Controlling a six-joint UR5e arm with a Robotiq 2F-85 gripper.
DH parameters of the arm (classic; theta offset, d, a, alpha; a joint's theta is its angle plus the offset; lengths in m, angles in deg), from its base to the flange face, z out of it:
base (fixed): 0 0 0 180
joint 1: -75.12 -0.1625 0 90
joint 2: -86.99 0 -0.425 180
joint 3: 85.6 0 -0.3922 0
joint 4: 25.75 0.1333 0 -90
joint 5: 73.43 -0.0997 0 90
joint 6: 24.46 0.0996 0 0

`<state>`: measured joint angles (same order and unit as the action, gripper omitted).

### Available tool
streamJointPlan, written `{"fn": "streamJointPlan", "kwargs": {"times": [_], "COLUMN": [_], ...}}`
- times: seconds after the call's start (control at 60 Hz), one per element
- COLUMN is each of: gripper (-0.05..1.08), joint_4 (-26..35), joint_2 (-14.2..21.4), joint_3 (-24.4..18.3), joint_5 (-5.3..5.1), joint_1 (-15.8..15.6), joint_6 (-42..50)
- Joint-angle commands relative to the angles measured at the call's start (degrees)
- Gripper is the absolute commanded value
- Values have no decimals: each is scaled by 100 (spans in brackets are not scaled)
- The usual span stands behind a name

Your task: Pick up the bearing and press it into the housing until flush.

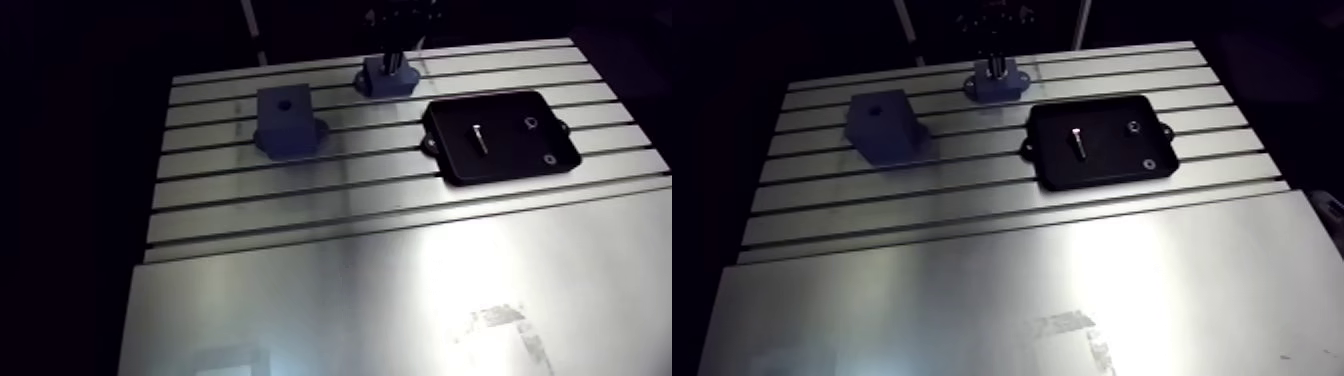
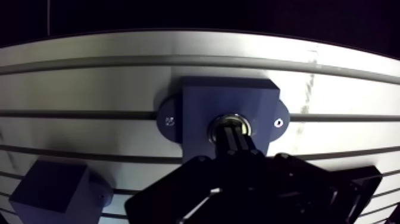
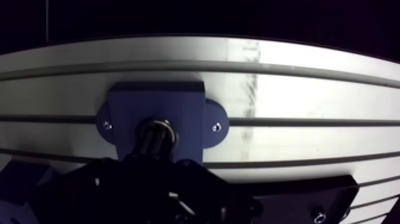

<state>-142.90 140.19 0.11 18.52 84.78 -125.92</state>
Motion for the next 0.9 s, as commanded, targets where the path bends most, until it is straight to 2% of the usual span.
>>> {"fn": "streamJointPlan", "kwargs": {"times": [0.017,0.567,0.9], "gripper": [108,108,108], "joint_4": [-4,-4,12], "joint_2": [0,-35,68], "joint_3": [3,-6,-32], "joint_5": [3,3,20], "joint_1": [1,1,-8], "joint_6": [-3,6,-11]}}
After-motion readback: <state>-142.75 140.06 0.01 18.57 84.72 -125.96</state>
